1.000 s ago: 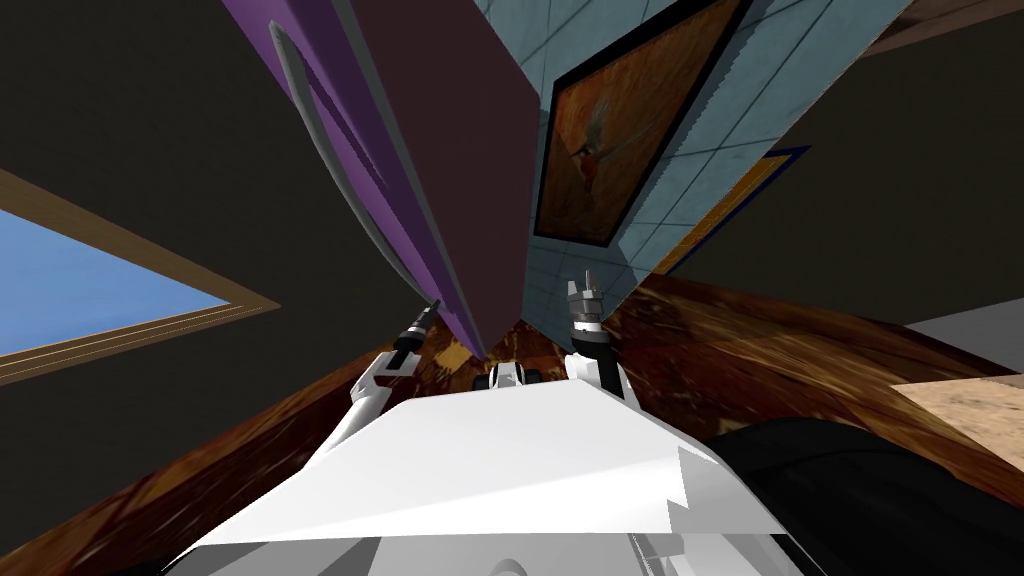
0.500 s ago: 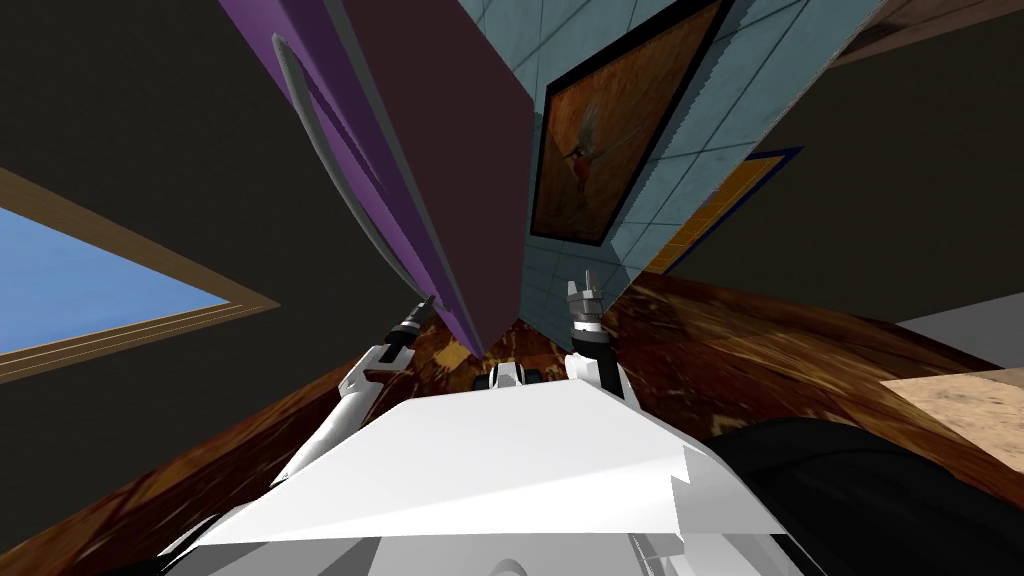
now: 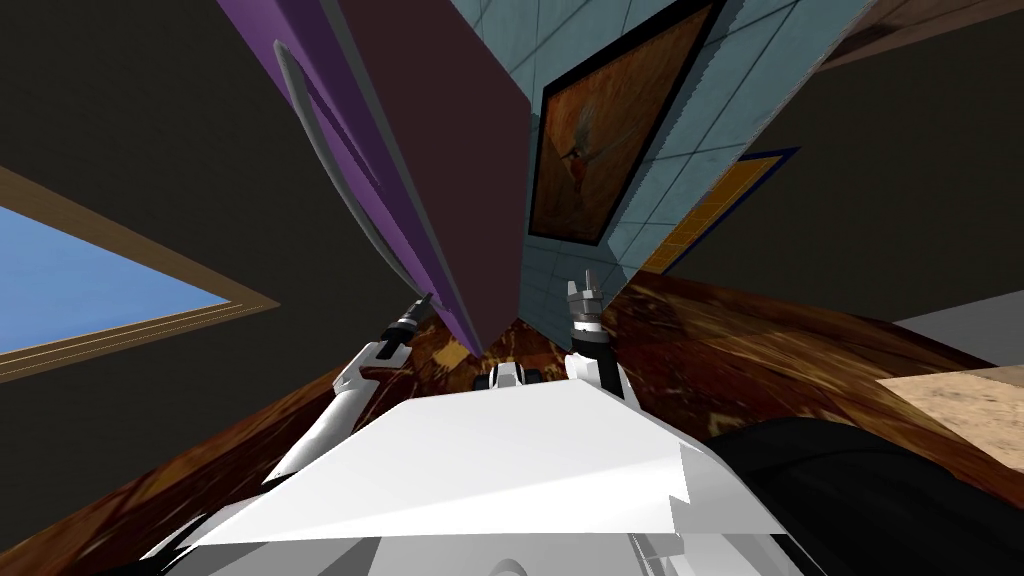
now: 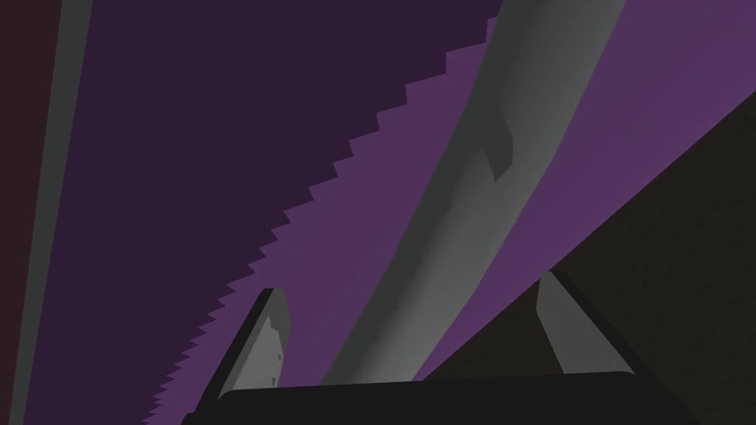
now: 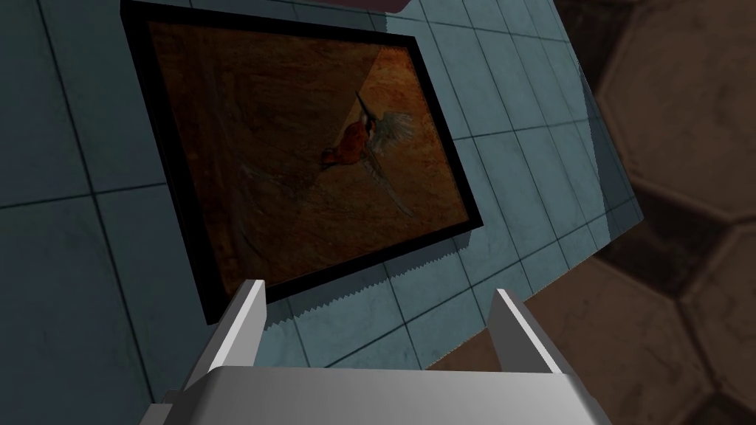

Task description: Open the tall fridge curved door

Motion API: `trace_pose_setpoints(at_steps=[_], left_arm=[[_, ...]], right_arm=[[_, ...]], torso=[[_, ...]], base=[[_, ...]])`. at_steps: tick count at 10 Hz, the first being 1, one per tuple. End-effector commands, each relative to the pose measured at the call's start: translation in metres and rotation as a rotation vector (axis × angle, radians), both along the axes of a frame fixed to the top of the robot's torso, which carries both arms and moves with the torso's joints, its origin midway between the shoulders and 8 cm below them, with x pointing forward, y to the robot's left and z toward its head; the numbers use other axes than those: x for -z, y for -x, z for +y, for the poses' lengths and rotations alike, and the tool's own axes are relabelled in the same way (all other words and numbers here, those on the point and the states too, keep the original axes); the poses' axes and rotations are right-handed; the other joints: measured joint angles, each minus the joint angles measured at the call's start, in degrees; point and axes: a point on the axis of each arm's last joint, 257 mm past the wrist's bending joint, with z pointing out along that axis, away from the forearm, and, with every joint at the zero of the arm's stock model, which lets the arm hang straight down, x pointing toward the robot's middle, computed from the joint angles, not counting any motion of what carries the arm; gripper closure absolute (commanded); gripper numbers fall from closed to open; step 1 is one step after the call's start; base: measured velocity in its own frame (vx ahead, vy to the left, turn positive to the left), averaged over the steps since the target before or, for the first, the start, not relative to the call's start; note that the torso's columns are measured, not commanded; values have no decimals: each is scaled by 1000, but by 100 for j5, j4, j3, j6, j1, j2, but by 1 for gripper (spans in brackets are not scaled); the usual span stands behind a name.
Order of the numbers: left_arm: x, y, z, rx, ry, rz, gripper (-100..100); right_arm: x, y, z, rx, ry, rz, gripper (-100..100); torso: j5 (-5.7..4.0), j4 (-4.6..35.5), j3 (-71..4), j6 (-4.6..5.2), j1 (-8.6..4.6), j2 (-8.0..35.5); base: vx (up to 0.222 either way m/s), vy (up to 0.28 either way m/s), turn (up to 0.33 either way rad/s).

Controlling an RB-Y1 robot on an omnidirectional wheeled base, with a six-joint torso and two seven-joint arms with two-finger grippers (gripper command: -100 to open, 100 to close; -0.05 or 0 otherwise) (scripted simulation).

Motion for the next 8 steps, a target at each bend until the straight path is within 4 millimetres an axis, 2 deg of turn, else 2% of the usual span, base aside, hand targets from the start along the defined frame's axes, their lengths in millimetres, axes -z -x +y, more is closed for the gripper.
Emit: trace_pose_setpoints(at_steps=[1, 2, 3, 4, 5, 8], left_arm=[[-2, 2, -10, 32, -3, -5, 100], [-2, 2, -10, 32, -3, -5, 100], [-4, 5, -18, 63, -6, -7, 100], [-4, 5, -18, 63, -6, -7, 100], [-5, 7, -27, 93, -8, -9, 100], [-6, 14, -45, 155, -10, -10, 100]], right_arm=[[0, 0, 0, 0, 0, 0, 0], [0, 0, 0, 0, 0, 0, 0], [0, 0, 0, 0, 0, 0, 0], [0, 0, 0, 0, 1, 0, 0], [0, 0, 0, 0, 0, 0, 0], [0, 0, 0, 0, 0, 0, 0]], torso=[[1, -2, -1, -1, 1, -2], [7, 11, -2, -1, 62, -3], [10, 20, -3, -8, 84, -6], [5, 20, -12, -5, 76, -22], [-4, 16, -27, 4, 36, -44], [-16, 24, -54, 19, 47, -85]], base=[[-38, 159, -50], [-89, 234, -50], [-95, 258, -44], [-92, 207, -12], [-122, 288, -30], [-109, 325, -50]])
